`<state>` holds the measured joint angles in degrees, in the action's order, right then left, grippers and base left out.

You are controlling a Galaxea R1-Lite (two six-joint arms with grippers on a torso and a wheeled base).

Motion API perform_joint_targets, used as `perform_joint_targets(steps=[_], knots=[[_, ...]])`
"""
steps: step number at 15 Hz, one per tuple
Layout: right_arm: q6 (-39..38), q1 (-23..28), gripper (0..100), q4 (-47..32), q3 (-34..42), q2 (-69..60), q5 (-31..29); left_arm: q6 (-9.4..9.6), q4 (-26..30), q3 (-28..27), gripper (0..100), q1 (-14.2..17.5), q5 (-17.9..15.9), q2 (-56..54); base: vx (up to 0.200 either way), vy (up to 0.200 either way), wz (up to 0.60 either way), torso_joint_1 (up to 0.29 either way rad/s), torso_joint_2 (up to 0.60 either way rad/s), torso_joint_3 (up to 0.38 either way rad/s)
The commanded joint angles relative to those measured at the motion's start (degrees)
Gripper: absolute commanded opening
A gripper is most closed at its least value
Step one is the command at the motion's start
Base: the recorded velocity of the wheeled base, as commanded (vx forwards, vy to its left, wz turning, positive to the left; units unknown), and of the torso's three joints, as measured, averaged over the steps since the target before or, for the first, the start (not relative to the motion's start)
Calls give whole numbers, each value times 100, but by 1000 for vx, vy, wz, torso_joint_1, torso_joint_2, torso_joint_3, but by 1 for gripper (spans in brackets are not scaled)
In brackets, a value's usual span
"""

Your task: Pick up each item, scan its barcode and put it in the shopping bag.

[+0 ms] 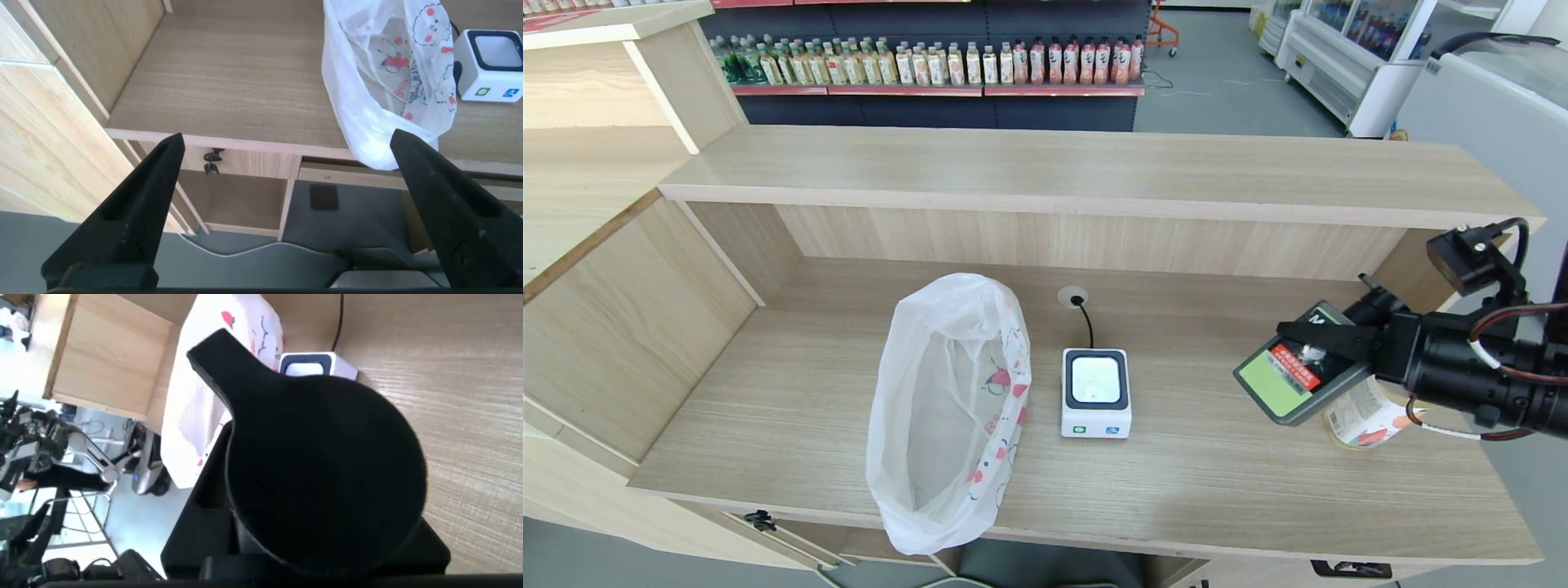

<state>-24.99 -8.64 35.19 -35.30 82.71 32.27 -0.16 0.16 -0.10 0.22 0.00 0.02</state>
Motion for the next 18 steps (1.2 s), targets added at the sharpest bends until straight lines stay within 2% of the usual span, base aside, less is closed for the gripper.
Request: perform_joint_targets(steps=[1, 10, 16, 18], knots=[[47, -129, 0, 14, -20, 421, -1, -2, 2, 1, 100, 4, 0, -2, 0, 0, 0, 0, 0, 0], [56, -375, 0, 14, -47, 377, -1, 7, 2, 1, 100, 4, -9, -2, 0, 0, 0, 0, 0, 0], [73, -393, 0, 23, -135, 527, -1, 16, 2, 1, 100, 4, -9, -2, 0, 200, 0, -1, 0, 5], [407, -393, 0, 23, -231, 676, -10, 16, 2, 1, 100, 4, -9, -2, 0, 200, 0, 32, 17, -7]])
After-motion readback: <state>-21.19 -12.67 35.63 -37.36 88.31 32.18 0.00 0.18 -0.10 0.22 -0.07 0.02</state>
